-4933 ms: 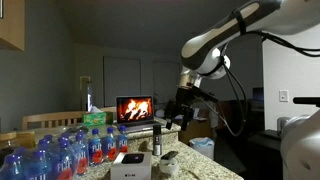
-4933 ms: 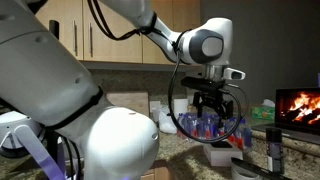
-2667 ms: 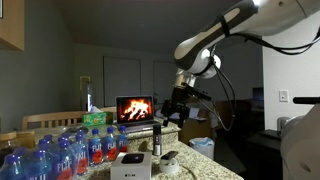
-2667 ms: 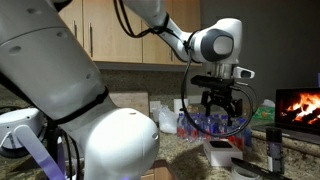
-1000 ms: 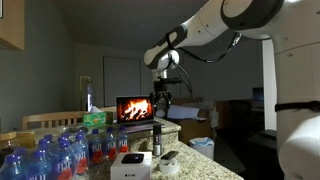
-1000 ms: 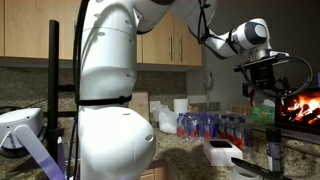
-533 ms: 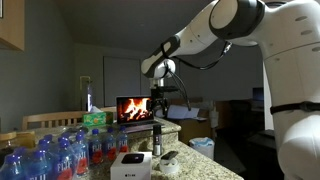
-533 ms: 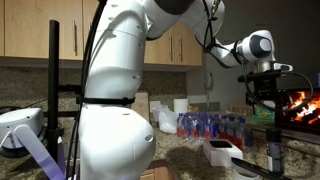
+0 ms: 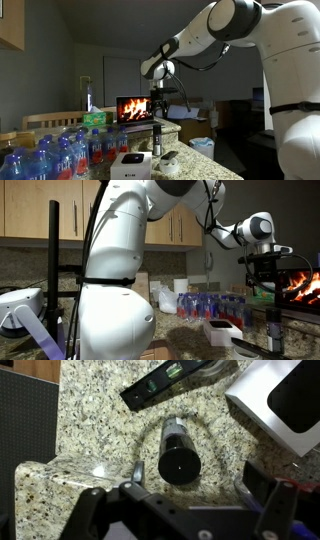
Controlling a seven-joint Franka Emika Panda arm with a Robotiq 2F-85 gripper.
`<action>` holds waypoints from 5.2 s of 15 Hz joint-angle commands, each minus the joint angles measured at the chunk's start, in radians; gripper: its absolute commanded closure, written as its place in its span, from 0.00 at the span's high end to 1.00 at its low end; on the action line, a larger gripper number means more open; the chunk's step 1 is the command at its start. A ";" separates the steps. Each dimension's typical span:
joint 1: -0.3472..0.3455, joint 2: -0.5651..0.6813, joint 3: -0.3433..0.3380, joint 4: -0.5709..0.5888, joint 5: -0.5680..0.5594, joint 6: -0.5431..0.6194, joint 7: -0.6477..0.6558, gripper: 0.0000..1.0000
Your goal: Pick up the bottle and remote, then put them on the box
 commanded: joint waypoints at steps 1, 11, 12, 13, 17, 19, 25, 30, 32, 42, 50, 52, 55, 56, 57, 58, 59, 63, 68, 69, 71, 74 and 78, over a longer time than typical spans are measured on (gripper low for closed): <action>-0.029 0.077 0.013 0.054 0.039 -0.027 -0.034 1.00; -0.036 0.247 0.032 0.216 0.036 -0.113 -0.016 0.68; -0.036 0.260 0.035 0.231 0.037 -0.132 -0.015 0.60; -0.037 0.272 0.037 0.247 0.038 -0.151 -0.014 0.54; -0.040 0.295 0.033 0.288 0.034 -0.210 0.000 0.31; -0.042 0.300 0.032 0.298 0.033 -0.224 0.003 0.31; -0.026 0.242 0.035 0.283 -0.006 -0.238 -0.005 0.31; 0.011 0.150 0.066 0.310 -0.101 -0.351 -0.082 0.31; 0.027 0.125 0.085 0.330 -0.126 -0.405 -0.123 0.31; 0.163 0.068 0.219 0.263 -0.166 -0.391 -0.211 0.31; 0.202 0.052 0.263 0.125 0.010 -0.309 -0.011 0.31; 0.212 0.057 0.263 0.094 0.071 -0.247 0.078 0.31; 0.212 0.030 0.258 0.068 0.131 -0.194 0.200 0.31; 0.212 0.016 0.256 0.063 0.149 -0.185 0.241 0.31; 0.217 0.001 0.256 0.062 0.163 -0.177 0.291 0.31; 0.224 -0.014 0.256 0.063 0.165 -0.174 0.345 0.31; 0.230 -0.026 0.255 0.067 0.163 -0.176 0.401 0.31; 0.248 -0.045 0.253 0.124 0.125 -0.260 0.602 0.31; 0.219 -0.049 0.225 0.135 0.166 -0.333 0.674 0.31; 0.211 -0.052 0.214 0.132 0.172 -0.342 0.677 0.31; 0.192 -0.058 0.192 0.117 0.184 -0.342 0.674 0.31; 0.173 -0.047 0.171 0.120 0.187 -0.335 0.679 0.31; 0.174 -0.012 0.162 0.122 0.170 -0.310 0.714 0.31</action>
